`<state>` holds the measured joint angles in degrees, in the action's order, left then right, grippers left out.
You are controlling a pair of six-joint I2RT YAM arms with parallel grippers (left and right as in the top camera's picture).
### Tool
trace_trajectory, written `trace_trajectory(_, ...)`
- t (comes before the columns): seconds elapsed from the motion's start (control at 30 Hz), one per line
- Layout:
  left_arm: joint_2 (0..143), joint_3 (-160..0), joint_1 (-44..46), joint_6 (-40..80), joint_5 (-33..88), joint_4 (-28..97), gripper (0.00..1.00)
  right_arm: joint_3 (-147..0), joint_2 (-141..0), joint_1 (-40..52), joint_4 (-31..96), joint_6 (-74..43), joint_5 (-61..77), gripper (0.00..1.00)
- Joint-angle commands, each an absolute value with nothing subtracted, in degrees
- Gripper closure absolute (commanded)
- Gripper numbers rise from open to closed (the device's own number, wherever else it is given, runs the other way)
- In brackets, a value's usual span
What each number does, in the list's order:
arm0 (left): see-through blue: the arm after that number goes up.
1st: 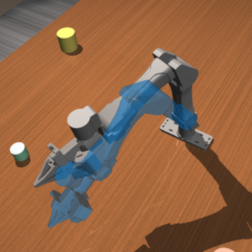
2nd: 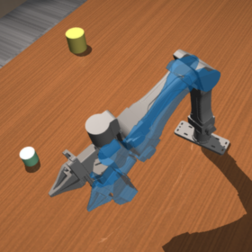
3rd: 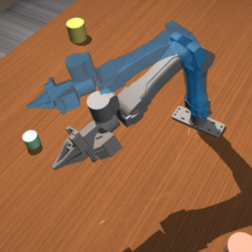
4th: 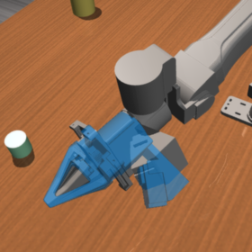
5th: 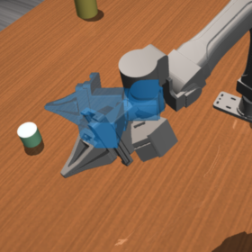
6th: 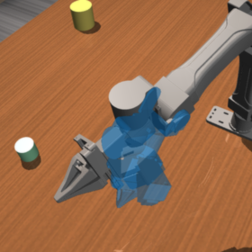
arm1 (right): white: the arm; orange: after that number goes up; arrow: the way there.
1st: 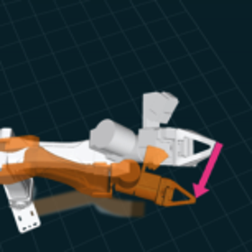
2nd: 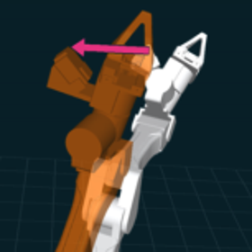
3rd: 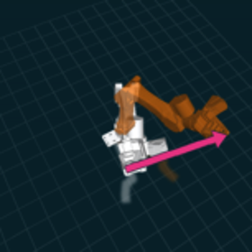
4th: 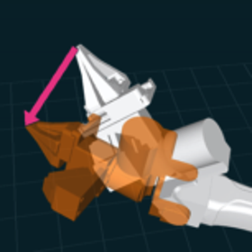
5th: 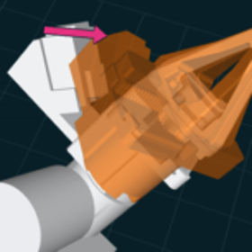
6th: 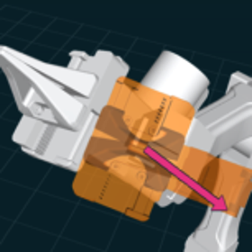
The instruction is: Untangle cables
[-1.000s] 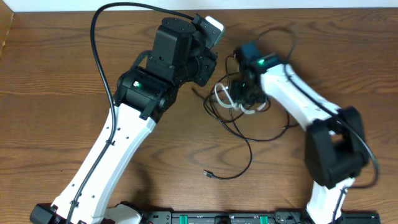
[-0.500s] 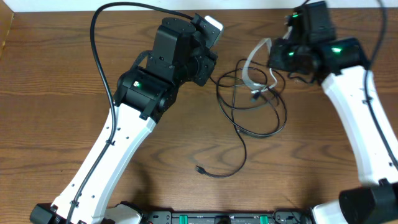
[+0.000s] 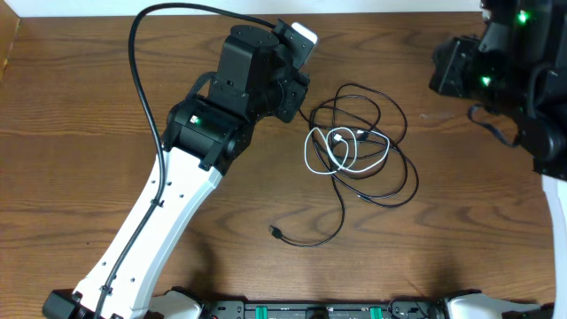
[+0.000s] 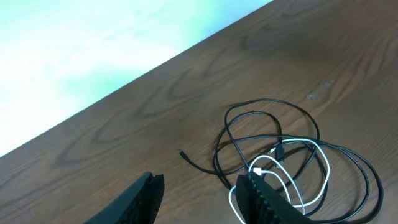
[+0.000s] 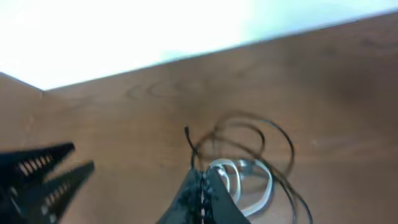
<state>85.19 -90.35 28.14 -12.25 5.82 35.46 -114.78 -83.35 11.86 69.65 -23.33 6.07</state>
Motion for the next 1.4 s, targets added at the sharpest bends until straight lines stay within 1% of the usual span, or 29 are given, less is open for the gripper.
trace_trajectory(0.0,85.7,-90.5,27.9,-12.8,5.3,35.3,0.56,-114.8,-85.3,11.7,71.9,-21.9,3.3,0.99)
trace_trajectory(0.03,85.7,-90.5,27.9,-12.8,5.3,35.3,0.56,-114.6,-85.6,11.7,72.3,-21.5,3.4,0.96)
trace_trajectory(0.07,85.7,-90.5,27.9,-12.8,5.3,35.3,0.56,-114.6,-86.1,11.7,72.9,-21.5,3.4,0.89)
trace_trajectory(0.1,85.7,-90.5,27.9,-12.8,5.3,35.3,0.56,-114.6,-86.5,11.7,73.5,-21.5,3.4,0.78)
trace_trajectory(0.13,85.7,-90.5,27.9,-12.8,5.3,35.3,0.56,-114.6,-87.0,11.7,74.0,-21.2,3.4,0.73)
trace_trajectory(0.17,85.7,-90.5,27.9,-12.8,5.3,35.3,0.56,-114.6,-87.4,11.7,74.4,-21.1,3.4,0.66)
trace_trajectory(0.2,85.7,-90.5,27.9,-12.8,5.3,35.2,0.55,-114.6,-88.6,11.7,75.6,-20.3,3.4,0.5)
trace_trajectory(0.27,85.7,-90.5,27.9,-12.8,5.3,35.2,0.53,-114.6,-90.1,11.8,77.1,-18.5,3.4,0.45)
trace_trajectory(0.4,85.7,-90.5,27.9,-12.8,5.3,35.2,0.51,-114.6,-94.0,12.6,80.2,-14.5,3.6,0.43)
trace_trajectory(0.57,85.7,-90.5,27.9,-12.9,5.3,35.4,0.5,-114.6,-99.2,14.8,81.0,-11.2,3.8,0.42)
trace_trajectory(0.7,85.7,-90.5,27.9,-13.2,3.9,35.5,0.5,-114.6,-103.6,16.7,81.6,-10.4,3.8,0.33)
trace_trajectory(0.77,85.7,-90.5,27.9,-13.2,2.7,35.3,0.49,-114.6,-106.0,17.6,82.3,-9.9,3.8,0.32)
trace_trajectory(0.8,85.7,-90.5,27.9,-13.2,2.0,35.2,0.49,-114.6,-107.2,18.1,82.8,-10.0,3.8,0.3)
trace_trajectory(0.83,85.7,-90.5,27.9,-13.3,1.7,35.2,0.46,-114.6,-108.5,18.7,83.2,-10.0,3.8,0.3)
trace_trajectory(1.07,85.7,-90.5,27.9,-13.2,1.6,35.2,0.44,-114.6,-115.8,22.8,83.5,-10.2,3.8,0.31)
trace_trajectory(1.27,85.7,-90.5,27.9,-13.2,1.6,35.2,0.44,-114.6,-119.4,26.8,83.8,-8.0,3.8,0.27)
trace_trajectory(1.37,85.7,-90.5,27.9,-13.2,1.6,35.2,0.44,-114.6,-121.2,28.3,84.1,-7.7,3.8,0.27)
